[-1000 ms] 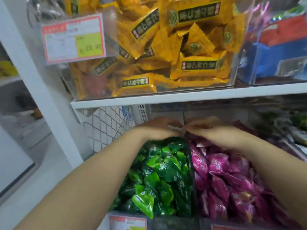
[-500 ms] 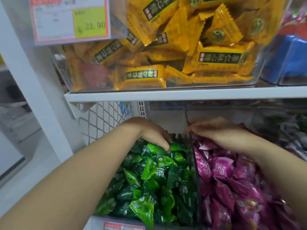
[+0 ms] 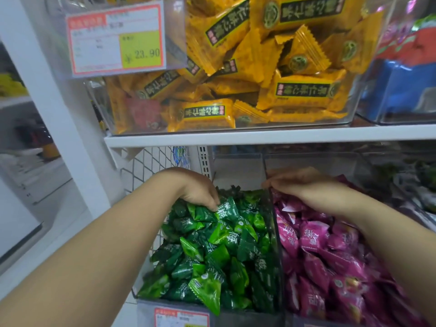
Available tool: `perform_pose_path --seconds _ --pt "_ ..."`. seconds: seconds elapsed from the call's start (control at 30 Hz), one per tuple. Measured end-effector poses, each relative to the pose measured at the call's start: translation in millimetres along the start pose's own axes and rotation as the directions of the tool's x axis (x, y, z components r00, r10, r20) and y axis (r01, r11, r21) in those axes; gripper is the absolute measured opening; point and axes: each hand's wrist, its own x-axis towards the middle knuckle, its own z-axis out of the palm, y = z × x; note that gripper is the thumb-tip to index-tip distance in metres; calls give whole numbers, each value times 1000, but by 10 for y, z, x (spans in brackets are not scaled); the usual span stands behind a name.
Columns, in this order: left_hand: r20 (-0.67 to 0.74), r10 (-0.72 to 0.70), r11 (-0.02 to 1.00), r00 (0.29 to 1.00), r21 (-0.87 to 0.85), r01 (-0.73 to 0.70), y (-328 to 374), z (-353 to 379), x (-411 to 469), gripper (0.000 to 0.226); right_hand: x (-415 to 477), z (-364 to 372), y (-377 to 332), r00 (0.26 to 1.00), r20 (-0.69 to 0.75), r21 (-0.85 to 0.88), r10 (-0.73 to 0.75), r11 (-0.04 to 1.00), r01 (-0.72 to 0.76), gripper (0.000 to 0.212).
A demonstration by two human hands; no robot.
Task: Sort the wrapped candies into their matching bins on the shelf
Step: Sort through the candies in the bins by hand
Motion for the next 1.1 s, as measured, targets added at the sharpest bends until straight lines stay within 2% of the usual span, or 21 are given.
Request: perform_pose_path --seconds 0.2,0.23,0.33,0.4,0.5,0.67,0.8,1.1 --pt "-168 -92 995 982 -59 84 -42 -38 27 40 8 0 6 1000 10 -1 -5 1000 5 18" --pt "-217 -71 993 974 -104 49 -27 -53 41 39 9 -2 8 1000 12 0 -6 1000 6 18" --pt "-331 90 953 939 -245 -178 90 -35 69 40 22 1 23 1000 16 -1 -16 1000 16 20" --pt "-270 178 942 946 -230 -243 201 46 120 53 30 3 23 1000 4 -9 -17 1000 17 20" --pt "-76 183 975 980 -114 -190 296 166 205 68 28 -3 6 1000 9 -12 -22 1000 22 18" --pt "6 123 990 992 -72 -123 146 114 65 48 19 -12 14 1000 23 -9 -17 1000 17 17" --pt "6 69 997 998 -46 -69 74 106 -68 43 22 -14 42 1000 21 -16 -14 1000 14 17" --pt "-97 11 997 995 -74 -18 -29 184 -253 36 -9 -19 31 999 25 -28 -20 999 20 14"
